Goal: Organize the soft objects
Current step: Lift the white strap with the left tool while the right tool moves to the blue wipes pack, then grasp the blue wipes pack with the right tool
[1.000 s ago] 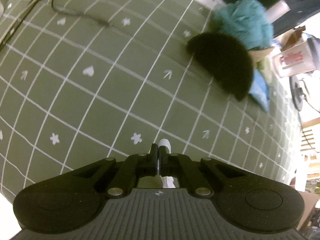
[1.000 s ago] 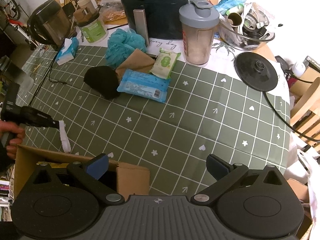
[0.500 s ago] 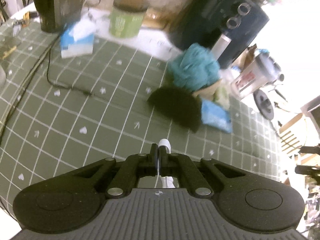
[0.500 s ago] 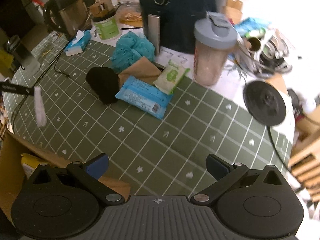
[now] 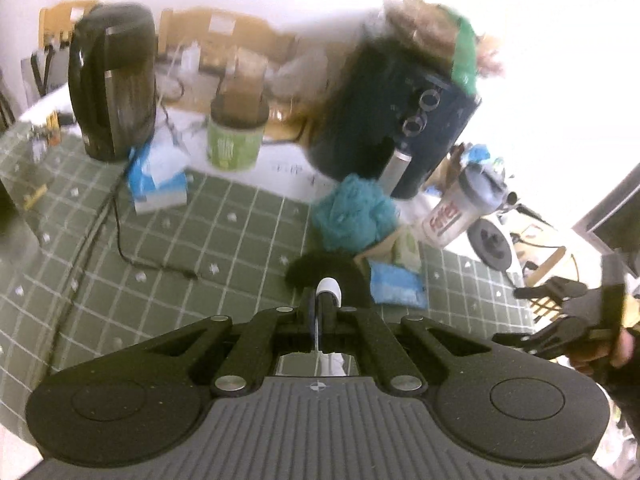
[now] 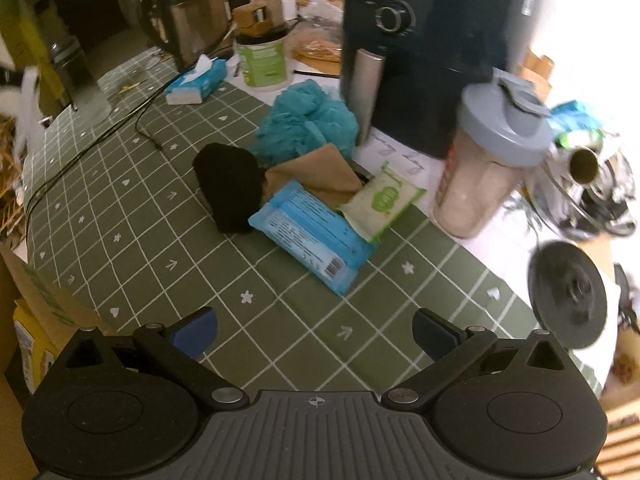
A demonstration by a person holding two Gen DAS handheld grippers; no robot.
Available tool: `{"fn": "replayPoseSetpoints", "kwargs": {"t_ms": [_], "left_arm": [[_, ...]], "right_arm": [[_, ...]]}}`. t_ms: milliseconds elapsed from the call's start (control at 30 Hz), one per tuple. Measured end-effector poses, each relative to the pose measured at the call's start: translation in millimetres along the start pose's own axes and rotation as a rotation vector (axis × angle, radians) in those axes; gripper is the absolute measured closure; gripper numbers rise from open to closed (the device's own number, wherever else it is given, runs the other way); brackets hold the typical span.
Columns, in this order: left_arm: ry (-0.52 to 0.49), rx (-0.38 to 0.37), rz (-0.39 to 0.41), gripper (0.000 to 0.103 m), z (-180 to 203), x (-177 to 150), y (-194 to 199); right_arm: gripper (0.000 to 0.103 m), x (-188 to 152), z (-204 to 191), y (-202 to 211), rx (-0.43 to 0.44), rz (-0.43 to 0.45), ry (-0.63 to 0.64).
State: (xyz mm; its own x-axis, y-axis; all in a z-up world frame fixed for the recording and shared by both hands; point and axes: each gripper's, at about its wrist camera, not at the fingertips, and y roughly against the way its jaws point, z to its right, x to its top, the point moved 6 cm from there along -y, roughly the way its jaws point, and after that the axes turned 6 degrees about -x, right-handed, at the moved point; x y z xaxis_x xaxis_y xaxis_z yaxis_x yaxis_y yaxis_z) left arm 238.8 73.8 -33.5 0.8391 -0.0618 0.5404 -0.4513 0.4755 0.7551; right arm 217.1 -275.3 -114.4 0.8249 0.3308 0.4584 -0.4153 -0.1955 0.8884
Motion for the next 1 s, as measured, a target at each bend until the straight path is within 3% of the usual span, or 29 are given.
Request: {"fn": "replayPoseSetpoints", "kwargs": {"t_ms": [233,433,500,733,1000], "left_arm": [[-0.055,-0.002,0.048,0.102,7.0,15.6,35.1],[-0.102,0.003,0.057,0.102,25.7,1.1,39.0],[-0.106,0.005,0.060,0.102,30.2,-6.3,37.8],[-0.052,0.006,0.054,0.102,35.6,-33.1,29.3],[0.048,-0.002,0.045,0.102,30.9,-58.1,31.3]], "right_arm": [[0.000,4.7,-7.5,-25.0,-0.009,0.026,0.078],[0.001,7.6,-12.2,-54.9,-0.050,0.053,0.144],[0.006,9.3,-14.8,-65.2,-0.058,0.065,0.158],[0.011,15.4,-34.0,-102.2,-0.093,0.084,0.254],[0.019,23.0,-58.6,-141.7,-0.193,0.139,0.374]]}}
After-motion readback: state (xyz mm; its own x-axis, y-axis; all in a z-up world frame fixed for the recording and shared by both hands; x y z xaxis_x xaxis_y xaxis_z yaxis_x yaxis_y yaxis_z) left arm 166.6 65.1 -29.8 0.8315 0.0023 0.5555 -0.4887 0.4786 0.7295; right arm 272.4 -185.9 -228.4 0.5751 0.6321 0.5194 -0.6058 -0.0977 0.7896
